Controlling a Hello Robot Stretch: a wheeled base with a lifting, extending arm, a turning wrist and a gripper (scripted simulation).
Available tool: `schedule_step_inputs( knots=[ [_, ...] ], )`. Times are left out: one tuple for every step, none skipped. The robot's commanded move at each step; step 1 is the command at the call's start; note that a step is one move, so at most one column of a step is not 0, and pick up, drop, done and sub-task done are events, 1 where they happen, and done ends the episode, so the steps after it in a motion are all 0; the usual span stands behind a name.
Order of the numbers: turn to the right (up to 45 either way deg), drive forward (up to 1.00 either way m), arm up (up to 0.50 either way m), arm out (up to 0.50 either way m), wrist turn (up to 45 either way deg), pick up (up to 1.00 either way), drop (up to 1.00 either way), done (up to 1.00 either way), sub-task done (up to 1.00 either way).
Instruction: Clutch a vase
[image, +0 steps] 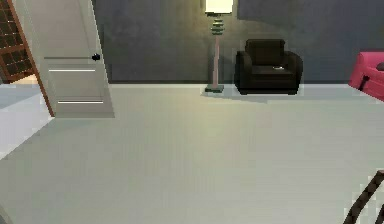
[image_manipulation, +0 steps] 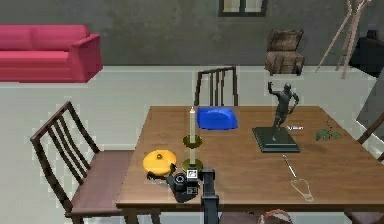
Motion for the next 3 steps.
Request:
schedule_step_inputs(
  knots=[
    [0.0,0.0,0.0,0.0,0.0,1.0,0.0,0.0,0.0],
    [0.0,0.0,0.1,0.0,0.0,0.0,0.0,0.0,0.0],
    [0.0,0.0,0.0,0.0,0.0,0.0,0.0,1.0,0.0]
  ],
)
